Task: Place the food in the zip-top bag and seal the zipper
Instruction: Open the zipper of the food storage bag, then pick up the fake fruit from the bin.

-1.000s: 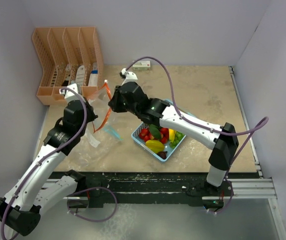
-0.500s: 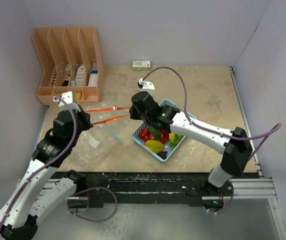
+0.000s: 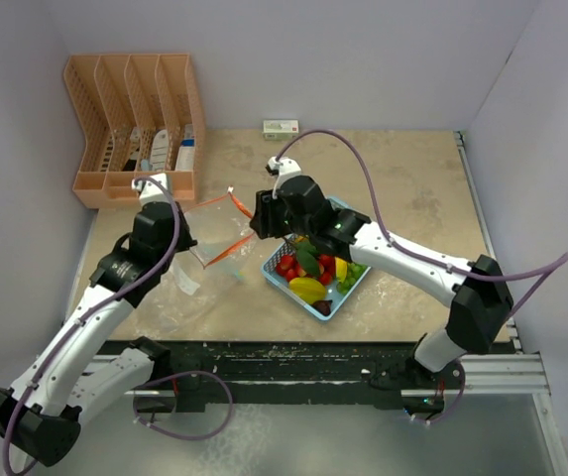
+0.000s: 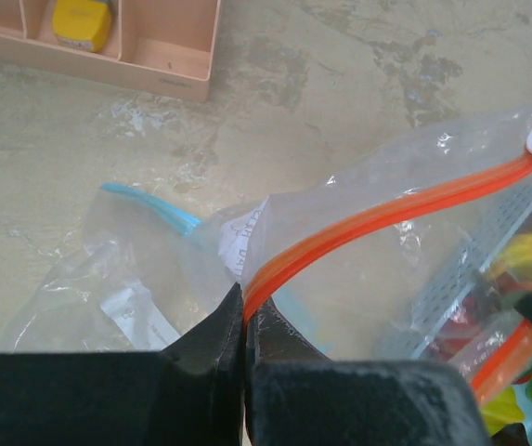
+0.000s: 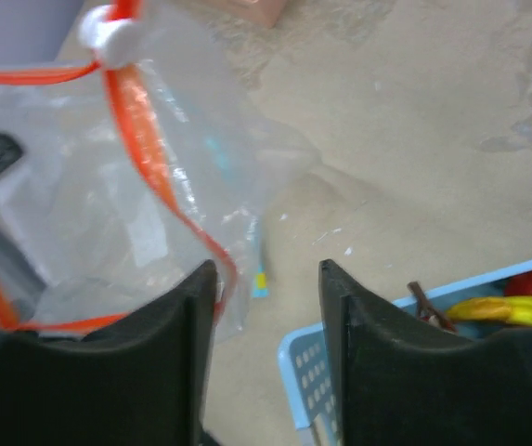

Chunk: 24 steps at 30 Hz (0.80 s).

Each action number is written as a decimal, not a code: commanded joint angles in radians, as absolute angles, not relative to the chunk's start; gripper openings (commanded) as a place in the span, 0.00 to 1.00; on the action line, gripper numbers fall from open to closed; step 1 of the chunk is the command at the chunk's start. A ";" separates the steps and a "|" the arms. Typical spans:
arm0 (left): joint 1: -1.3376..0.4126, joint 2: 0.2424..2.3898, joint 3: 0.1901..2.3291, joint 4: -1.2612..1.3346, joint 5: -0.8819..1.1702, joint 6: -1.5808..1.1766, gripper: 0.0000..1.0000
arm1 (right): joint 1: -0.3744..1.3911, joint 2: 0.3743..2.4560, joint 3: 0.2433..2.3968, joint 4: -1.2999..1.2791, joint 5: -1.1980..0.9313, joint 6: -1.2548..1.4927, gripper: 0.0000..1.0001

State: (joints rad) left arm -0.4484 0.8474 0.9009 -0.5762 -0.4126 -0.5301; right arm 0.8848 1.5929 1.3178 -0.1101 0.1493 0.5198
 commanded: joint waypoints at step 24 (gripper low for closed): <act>-0.442 0.892 0.875 -0.460 -0.391 -0.522 0.00 | 0.681 1.370 1.197 -0.543 0.448 0.711 1.00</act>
State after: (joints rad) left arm -0.4469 0.9115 0.8711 -0.4946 -0.3962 -0.5308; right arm 0.7498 1.3380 1.1595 -0.4335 0.3584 0.6373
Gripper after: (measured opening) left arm 0.007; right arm 0.995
